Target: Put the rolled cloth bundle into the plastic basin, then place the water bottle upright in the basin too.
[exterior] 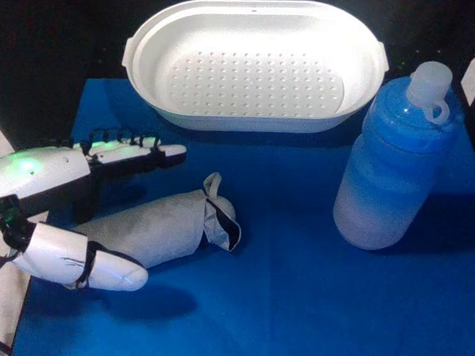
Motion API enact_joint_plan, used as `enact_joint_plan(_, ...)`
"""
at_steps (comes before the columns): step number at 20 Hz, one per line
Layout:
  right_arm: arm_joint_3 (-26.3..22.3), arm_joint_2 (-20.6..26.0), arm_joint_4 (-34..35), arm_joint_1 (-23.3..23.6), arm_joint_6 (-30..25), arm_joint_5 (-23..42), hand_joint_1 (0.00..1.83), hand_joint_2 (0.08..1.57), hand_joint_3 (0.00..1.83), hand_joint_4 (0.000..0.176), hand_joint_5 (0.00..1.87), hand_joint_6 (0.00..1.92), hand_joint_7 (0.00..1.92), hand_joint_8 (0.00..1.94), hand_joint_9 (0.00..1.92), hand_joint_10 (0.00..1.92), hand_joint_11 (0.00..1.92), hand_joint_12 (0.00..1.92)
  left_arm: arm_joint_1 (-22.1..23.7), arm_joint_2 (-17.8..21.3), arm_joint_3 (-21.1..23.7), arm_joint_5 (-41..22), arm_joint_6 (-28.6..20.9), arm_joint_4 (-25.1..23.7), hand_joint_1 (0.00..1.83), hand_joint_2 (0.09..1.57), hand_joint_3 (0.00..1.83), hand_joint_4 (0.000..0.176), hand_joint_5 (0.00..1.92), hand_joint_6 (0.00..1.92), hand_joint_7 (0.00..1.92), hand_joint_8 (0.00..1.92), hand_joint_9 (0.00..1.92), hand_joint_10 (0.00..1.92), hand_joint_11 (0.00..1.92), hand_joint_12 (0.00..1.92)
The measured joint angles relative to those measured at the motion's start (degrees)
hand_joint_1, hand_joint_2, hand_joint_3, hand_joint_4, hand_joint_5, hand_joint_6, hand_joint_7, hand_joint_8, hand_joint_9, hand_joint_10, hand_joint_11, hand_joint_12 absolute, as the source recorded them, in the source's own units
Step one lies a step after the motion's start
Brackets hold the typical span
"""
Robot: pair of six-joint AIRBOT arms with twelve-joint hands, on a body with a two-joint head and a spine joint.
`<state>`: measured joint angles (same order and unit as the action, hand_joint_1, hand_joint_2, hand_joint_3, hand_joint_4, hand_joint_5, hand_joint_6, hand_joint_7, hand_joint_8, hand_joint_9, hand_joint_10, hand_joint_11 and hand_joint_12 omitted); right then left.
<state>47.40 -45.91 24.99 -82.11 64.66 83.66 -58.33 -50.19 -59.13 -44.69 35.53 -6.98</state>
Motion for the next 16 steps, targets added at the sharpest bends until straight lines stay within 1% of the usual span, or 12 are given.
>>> enact_joint_plan(5, 0.0, -0.04, 0.63, 0.0, -0.02, 0.0, 0.73, 1.4, 0.0, 0.036, 0.41, 0.0, 0.28, 0.0, 0.29, 0.0, 0.0, 0.92, -2.99, -1.46, 0.57, -1.27, 1.49, 3.48, 0.68, 0.97, 0.0, 0.176, 0.17, 0.01, 0.23, 0.01, 0.22, 0.02, 0.05, 0.03)
enact_joint_plan(6, 0.0, -0.07, 0.46, 0.0, -0.02, -0.02, 0.73, 1.41, 0.0, 0.038, 0.4, 0.0, 0.27, 0.0, 0.29, 0.0, 0.0, 0.92, -2.97, -1.79, 0.35, -1.22, 1.55, 3.76, 0.75, 0.95, 0.0, 0.158, 0.27, 0.0, 0.33, 0.0, 0.3, 0.01, 0.09, 0.07)
enact_joint_plan(7, 0.0, -0.04, 0.13, 0.0, -0.04, -0.02, 0.73, 1.41, 0.0, 0.031, 0.4, 0.0, 0.27, 0.0, 0.28, 0.0, 0.0, 0.92, -2.91, -2.6, -0.55, -1.4, 1.6, 4.04, 0.8, 0.96, 0.0, 0.136, 0.37, 0.0, 0.42, 0.0, 0.37, 0.0, 0.05, 0.31)
enact_joint_plan(8, 0.0, -0.07, -0.02, 0.0, -0.07, -0.02, 0.73, 1.41, 0.0, 0.031, 0.4, 0.0, 0.28, 0.0, 0.29, 0.0, 0.0, 0.92, -2.91, -3.1, -0.92, -1.4, 1.6, 4.31, 0.85, 1.01, 0.0, 0.073, 0.53, 0.0, 0.56, 0.01, 0.48, 0.03, 0.0, 0.88)
enact_joint_plan(9, 0.0, -0.13, 0.04, 0.0, -0.07, -0.02, 0.72, 1.41, 0.0, 0.033, 0.41, 0.0, 0.27, 0.0, 0.28, 0.0, 0.0, 0.89, -2.54, -3.63, -1.44, -0.7, 1.6, 4.15, 0.93, 1.08, 0.0, 0.029, 0.73, 0.03, 0.7, 0.04, 0.61, 0.1, 0.02, 1.23)
enact_joint_plan(10, 0.0, -0.17, 0.39, 0.0, -0.09, -0.02, 0.74, 1.41, 0.0, 0.032, 0.41, 0.0, 0.28, 0.0, 0.28, 0.0, 0.0, 0.88, -1.95, -3.98, -1.68, -0.15, 1.7, 3.61, 0.98, 1.23, 0.0, 0.027, 0.73, 1.31, 0.62, 0.73, 0.45, 0.94, 0.07, 1.6)
enact_joint_plan(11, 0.0, -0.17, 0.61, 0.0, -0.07, -0.04, 0.74, 1.41, 0.0, 0.031, 0.4, 0.0, 0.27, 0.0, 0.28, 0.0, 0.0, 0.88, -0.9, -4.33, -1.9, 0.11, 1.53, 3.39, 0.99, 1.26, 0.0, 0.0, 0.69, 1.41, 0.48, 1.24, 0.33, 1.38, 0.11, 1.74)
enact_joint_plan(12, 0.0, -0.17, 0.42, 0.0, -0.09, -0.02, 0.75, 1.41, 0.0, 0.029, 0.4, 0.0, 0.28, 0.0, 0.28, 0.0, 0.0, 0.88, -0.44, -4.55, -2.38, -0.02, 1.6, 2.43, 1.24, 1.22, 0.0, 0.0, 0.45, 1.49, 0.44, 1.68, 0.32, 1.67, 0.22, 1.85)
enact_joint_plan(13, 0.0, -0.17, 0.04, 0.0, -0.11, 0.0, 0.75, 1.41, 0.0, 0.026, 0.4, 0.0, 0.28, 0.0, 0.28, 0.0, 0.0, 0.88, -0.04, -4.87, -2.58, 0.28, 1.42, 2.25, 1.35, 1.22, 0.0, 0.0, 0.37, 1.7, 0.39, 1.81, 0.32, 1.79, 0.25, 1.92)
enact_joint_plan(14, 0.0, -0.31, 0.13, 0.0, -0.11, -0.11, 0.76, 1.41, 0.0, 0.029, 0.4, 0.0, 0.28, 0.0, 0.28, 0.0, 0.0, 0.84, 0.02, -5.27, -3.02, 0.48, 1.05, 2.05, 1.47, 1.21, 0.0, 0.025, 0.37, 1.91, 0.41, 1.92, 0.37, 1.91, 0.36, 1.92)
enact_joint_plan(15, 0.0, -0.28, 0.28, 0.0, -0.11, -0.22, 0.77, 1.41, 0.0, 0.027, 0.4, 0.0, 0.28, 0.0, 0.28, 0.0, 0.0, 0.83, 0.2, -5.75, -3.23, 1.07, 0.59, 1.53, 1.59, 1.19, 0.0, 0.056, 0.39, 1.92, 0.41, 1.92, 0.43, 1.92, 0.46, 1.92)
enact_joint_plan(16, 0.0, -0.28, 0.37, 0.0, -0.11, -0.24, 0.77, 1.41, 0.0, 0.024, 0.4, 0.0, 0.28, 0.0, 0.29, 0.01, 0.0, 0.83, 0.44, -6.45, -3.41, 1.18, 0.37, 0.98, 1.65, 1.18, 0.0, 0.1, 0.45, 1.92, 0.4, 1.92, 0.49, 1.92, 0.57, 1.92)
